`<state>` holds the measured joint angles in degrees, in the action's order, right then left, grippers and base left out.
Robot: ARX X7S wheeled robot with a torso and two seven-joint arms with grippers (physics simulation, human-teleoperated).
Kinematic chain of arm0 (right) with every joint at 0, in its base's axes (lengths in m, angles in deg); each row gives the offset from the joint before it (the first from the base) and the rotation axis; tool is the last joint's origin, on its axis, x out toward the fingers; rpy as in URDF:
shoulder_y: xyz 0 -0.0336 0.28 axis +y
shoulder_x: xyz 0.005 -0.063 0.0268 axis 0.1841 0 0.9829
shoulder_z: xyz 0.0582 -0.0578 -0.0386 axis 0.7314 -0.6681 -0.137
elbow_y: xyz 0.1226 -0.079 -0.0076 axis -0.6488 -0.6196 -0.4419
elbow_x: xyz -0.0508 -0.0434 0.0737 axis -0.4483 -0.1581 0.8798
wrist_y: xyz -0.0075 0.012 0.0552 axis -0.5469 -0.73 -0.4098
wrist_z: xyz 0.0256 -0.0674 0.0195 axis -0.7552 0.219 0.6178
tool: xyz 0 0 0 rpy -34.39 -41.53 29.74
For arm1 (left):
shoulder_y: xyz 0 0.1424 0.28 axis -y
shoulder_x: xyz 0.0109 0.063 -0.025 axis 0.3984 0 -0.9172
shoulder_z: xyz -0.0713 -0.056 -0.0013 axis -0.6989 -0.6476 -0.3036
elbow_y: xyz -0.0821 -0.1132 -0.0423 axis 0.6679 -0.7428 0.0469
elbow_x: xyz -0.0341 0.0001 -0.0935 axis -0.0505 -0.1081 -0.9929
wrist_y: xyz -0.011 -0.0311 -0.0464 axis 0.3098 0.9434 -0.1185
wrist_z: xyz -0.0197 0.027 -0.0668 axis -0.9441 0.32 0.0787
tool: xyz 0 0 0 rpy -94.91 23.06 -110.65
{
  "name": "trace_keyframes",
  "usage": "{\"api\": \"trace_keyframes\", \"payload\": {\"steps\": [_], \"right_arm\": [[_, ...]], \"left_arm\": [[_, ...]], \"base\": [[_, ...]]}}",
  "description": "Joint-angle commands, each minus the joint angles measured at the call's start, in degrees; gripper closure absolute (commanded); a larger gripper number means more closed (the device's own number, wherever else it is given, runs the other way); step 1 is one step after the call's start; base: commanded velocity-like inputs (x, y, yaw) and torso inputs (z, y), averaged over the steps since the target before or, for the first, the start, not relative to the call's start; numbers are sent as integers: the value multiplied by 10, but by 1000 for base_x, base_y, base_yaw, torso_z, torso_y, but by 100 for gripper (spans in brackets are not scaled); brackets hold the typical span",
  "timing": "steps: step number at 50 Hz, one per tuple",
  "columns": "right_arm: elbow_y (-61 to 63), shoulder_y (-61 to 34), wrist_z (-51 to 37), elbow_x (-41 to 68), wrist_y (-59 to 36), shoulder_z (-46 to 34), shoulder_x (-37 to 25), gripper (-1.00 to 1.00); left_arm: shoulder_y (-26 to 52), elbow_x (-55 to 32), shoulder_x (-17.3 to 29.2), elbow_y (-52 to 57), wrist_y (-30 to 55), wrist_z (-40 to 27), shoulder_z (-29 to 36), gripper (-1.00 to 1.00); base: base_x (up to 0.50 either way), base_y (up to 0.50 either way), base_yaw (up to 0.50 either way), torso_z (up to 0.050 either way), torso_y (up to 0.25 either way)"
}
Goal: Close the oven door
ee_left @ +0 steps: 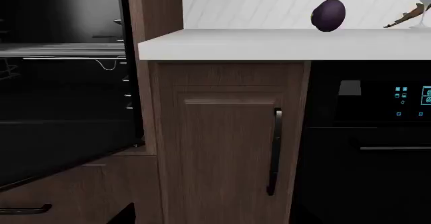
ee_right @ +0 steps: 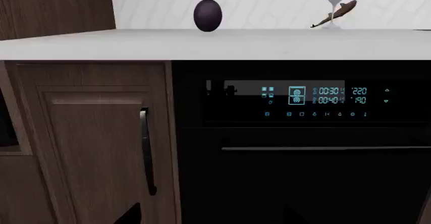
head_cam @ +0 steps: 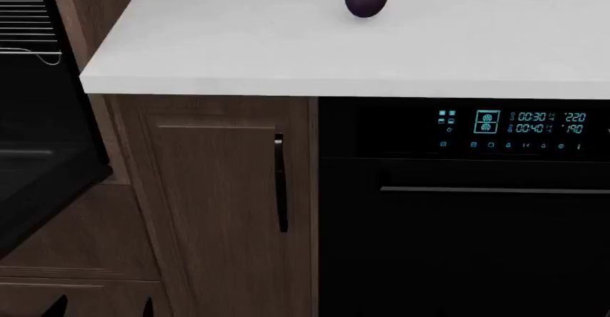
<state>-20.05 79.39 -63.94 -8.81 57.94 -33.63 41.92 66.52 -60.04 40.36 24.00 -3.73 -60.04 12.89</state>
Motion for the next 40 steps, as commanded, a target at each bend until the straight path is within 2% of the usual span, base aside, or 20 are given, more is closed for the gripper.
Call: {"api": "trace_keyframes", "payload": {"steps": [1, 4, 5, 6, 7, 10, 12, 15, 17, 19, 23, 26, 27, 29, 32, 33, 34, 40], "right_arm": [[0, 0, -7, 0, 0, -7, -5, -100], [0, -1, -19, 1, 1, -10, -14, -100], [3, 1, -20, 5, -1, -13, -16, -100], [5, 3, -27, -1, 1, -17, -18, -100], [4, 3, -23, 7, -1, -19, -18, -100], [10, 9, -32, 6, 0, -25, -23, -100], [18, 14, -35, 8, -3, -28, -26, -100], [15, 13, -40, 11, -1, -31, -29, -100], [12, 11, -46, 10, 0, -33, -30, -100], [12, 12, -47, 12, 1, -36, -33, -100], [11, 10, -53, 11, 2, -42, -36, -100], [7, 8, -57, 10, 4, -47, -38, -100], [5, 7, -59, 9, 6, -48, -39, -100], [0, 6, -62, 10, 10, -49, -40, -100], [-5, 4, -65, 9, 12, -53, -43, -100], [-12, 1, -67, 8, 15, -53, -44, -100], [-14, 0, -67, 10, 15, -54, -44, -100], [-26, -1, -74, 8, 21, -59, -49, -100]], "left_arm": [[-2, -4, 4, -3, -5, 0, 3, -100], [-3, 18, 14, -46, -73, -25, 30, -100], [-6, 3, 14, 23, 8, -21, 29, -100], [-13, 12, 18, 23, -2, -27, 36, -100], [-10, 9, 19, -31, -52, -30, 37, -100], [-13, 4, 23, -34, -58, -35, 41, -100], [-12, 4, 25, -33, -60, -42, 43, -100], [-15, 12, 27, 18, -11, -50, 52, -100], [-9, 15, 28, -47, -73, -61, 55, -100], [-9, 14, 31, -59, -86, -61, 60, -100], [-7, 8, 35, -51, -80, -65, 62, -100], [-6, 6, 38, 9, -22, -69, 62, -100], [-4, 10, 38, -33, -64, -74, 64, -100], [0, 8, 39, -68, -95, -76, 67, -100], [1, 12, 43, -68, -97, -78, 73, -100], [-3, 5, 45, 3, -26, -75, 70, -100], [3, 9, 44, -67, -91, -81, 73, -100], [7, 16, 47, -83, -106, -92, 78, -100]], "base": [[0, 0, 0, 0, 0], [0, 0, 0, 0, 0], [0, 0, 0, 0, 0], [0, 0, 0, 0, 0], [0, 0, 0, 0, 0], [0, 0, 0, 0, 0], [0, 0, 0, 0, 0], [0, 0, 0, 0, 0], [-102, 0, 0, 0, 0], [-207, 0, 0, 0, 0], [-206, 0, 0, 0, 0], [-212, 0, 0, 0, 0], [-223, 0, 0, 0, 0], [-219, 0, 0, 0, 0], [-219, 0, 0, 0, 0], [-215, 0, 0, 0, 0], [-223, 0, 0, 0, 0], [-221, 0, 0, 0, 0]]}}
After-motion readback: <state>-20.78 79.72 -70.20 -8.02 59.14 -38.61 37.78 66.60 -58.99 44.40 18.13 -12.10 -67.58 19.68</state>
